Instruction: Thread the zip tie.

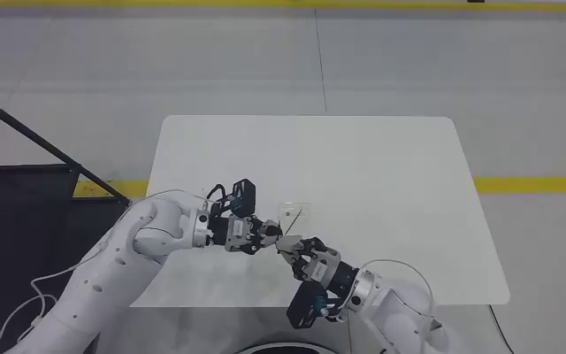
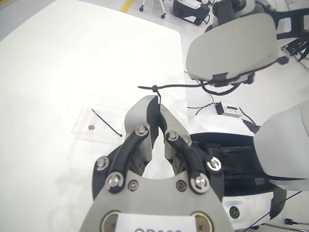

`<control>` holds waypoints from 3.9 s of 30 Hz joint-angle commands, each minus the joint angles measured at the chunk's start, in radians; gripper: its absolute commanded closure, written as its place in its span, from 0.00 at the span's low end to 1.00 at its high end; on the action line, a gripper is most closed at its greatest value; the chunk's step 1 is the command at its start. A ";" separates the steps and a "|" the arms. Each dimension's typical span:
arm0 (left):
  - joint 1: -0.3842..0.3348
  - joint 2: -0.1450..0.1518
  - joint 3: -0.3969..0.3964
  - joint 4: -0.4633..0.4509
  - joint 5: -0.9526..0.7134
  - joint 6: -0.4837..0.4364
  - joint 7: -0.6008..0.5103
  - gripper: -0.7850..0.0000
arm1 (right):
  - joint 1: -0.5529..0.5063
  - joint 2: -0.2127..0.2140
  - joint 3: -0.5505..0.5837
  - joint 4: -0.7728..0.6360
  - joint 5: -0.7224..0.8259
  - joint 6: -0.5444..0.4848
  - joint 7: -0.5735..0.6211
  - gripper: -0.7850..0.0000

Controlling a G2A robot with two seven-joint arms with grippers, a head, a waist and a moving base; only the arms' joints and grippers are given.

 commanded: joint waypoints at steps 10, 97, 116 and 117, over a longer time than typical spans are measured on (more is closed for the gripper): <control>-0.001 0.002 0.002 -0.003 0.005 -0.009 0.001 1.00 | 0.001 -0.003 -0.006 0.000 -0.015 0.012 0.036 1.00; 0.187 -0.004 -0.116 -0.195 0.668 0.119 0.449 1.00 | -0.013 -0.004 0.013 -0.005 0.008 0.009 0.034 1.00; 0.236 -0.007 -0.136 -0.229 0.795 0.154 0.547 1.00 | -0.012 -0.008 0.019 -0.003 0.032 0.019 0.071 1.00; 0.237 -0.007 -0.137 -0.229 0.797 0.154 0.548 1.00 | -0.012 -0.008 0.019 -0.003 0.033 0.021 0.072 1.00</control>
